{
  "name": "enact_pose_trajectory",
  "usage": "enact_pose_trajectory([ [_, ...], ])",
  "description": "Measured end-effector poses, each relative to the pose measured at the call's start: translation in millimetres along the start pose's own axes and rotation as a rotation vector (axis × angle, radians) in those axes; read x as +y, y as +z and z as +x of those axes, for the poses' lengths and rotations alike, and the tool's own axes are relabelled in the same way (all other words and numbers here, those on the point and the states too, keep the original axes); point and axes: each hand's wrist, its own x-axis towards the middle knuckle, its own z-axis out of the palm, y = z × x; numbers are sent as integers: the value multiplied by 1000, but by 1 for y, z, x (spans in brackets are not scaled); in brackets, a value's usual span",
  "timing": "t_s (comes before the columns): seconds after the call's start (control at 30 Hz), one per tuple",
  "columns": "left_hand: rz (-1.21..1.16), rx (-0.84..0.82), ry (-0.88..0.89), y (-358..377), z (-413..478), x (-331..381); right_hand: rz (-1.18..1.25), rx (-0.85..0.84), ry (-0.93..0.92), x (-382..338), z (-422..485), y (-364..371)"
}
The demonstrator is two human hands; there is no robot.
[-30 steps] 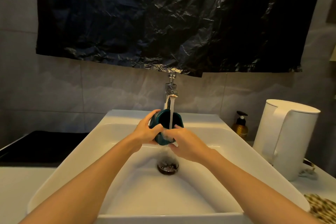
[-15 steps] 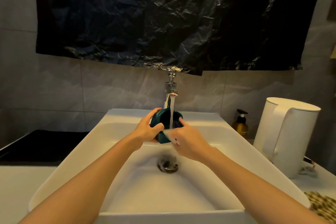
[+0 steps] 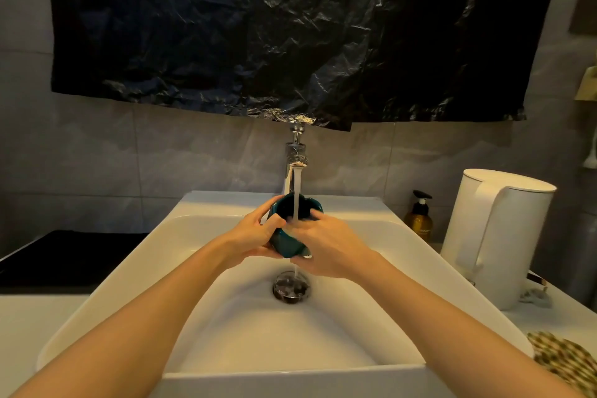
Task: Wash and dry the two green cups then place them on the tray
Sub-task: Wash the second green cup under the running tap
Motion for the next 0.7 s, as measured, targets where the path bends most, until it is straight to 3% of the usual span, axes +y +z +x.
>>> enact_pose_trajectory([
  [0.07,9,-17,2,0,0,-1,38,-25,-29,-2,2,1],
  [0.23,-4,23,-7,2,0,2,-134,25,40,2,7,3],
  [0.33,15,43,1,0,2,-1,-91,69,-22,2,4,6],
  [0.4,-6,35,12,0,2,-2,-17,3,-1,3,5,7],
  [0.5,-61,42,-13,2,4,-2,177,-89,147,9,5,-1],
  [0.57,-80,61,-48,2,6,-2,447,-83,261,12,4,-9],
  [0.7,-111,97,-96,3,8,-2,849,119,585,17,2,-16],
])
